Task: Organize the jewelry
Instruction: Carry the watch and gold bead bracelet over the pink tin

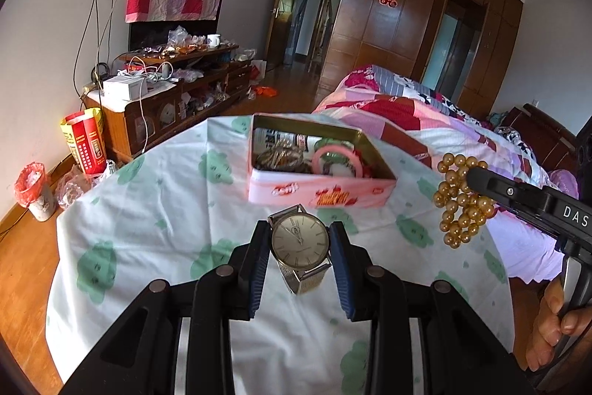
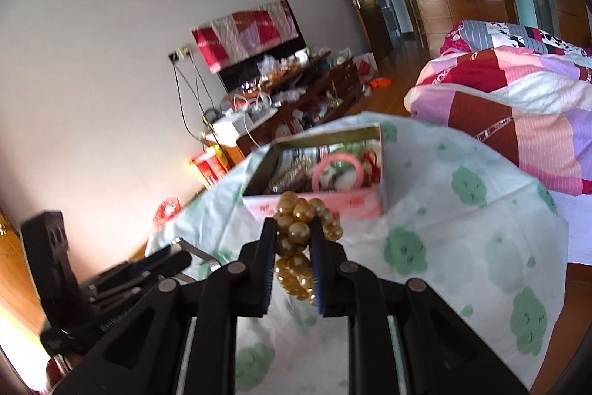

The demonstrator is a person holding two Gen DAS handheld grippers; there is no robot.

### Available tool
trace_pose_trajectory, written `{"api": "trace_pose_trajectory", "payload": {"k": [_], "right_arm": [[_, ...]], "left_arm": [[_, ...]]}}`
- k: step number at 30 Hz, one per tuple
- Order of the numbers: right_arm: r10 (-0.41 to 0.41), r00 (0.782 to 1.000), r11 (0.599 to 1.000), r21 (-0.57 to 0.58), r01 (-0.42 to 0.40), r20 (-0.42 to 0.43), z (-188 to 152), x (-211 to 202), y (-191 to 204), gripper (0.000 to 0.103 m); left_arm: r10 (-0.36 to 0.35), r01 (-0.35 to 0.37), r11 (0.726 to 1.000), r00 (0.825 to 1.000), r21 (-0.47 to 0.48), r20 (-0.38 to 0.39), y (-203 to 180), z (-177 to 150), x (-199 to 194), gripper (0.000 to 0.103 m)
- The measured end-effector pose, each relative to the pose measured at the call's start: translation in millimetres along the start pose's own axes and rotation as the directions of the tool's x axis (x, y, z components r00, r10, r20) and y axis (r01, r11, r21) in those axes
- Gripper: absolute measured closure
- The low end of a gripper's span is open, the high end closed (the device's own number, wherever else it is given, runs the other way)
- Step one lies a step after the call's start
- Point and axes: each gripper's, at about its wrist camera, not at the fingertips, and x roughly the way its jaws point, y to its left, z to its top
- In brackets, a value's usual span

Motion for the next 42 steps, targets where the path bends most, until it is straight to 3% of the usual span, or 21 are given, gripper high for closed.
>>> {"api": "trace_pose_trajectory", "payload": {"k": [21,35,42], "right_arm": [[-0.025,0.996,0.999,0.036,0.022,0.089,43.1,35.1,-17.0,0.083],[-0.072,0.992,0.997,0.038,0.068,0.108,65.6,74.9,-28.9,0.083],[-0.087,0.993,0.995,0.053,0.083,0.076,72.2,116.8,-38.7,0.083]], "left_arm": [[0.052,-0.054,0.995,0.998,0.080,0.028,-21.8,55.7,61.8,0.070],[0.027,-0.029,0.999,0.997,0.029,0.067,-9.1,85.7,102.8,0.070],[0.055,-0.055,0.998,0.998,0.018,0.039,-7.0,88.2,139.9,0.070]]}}
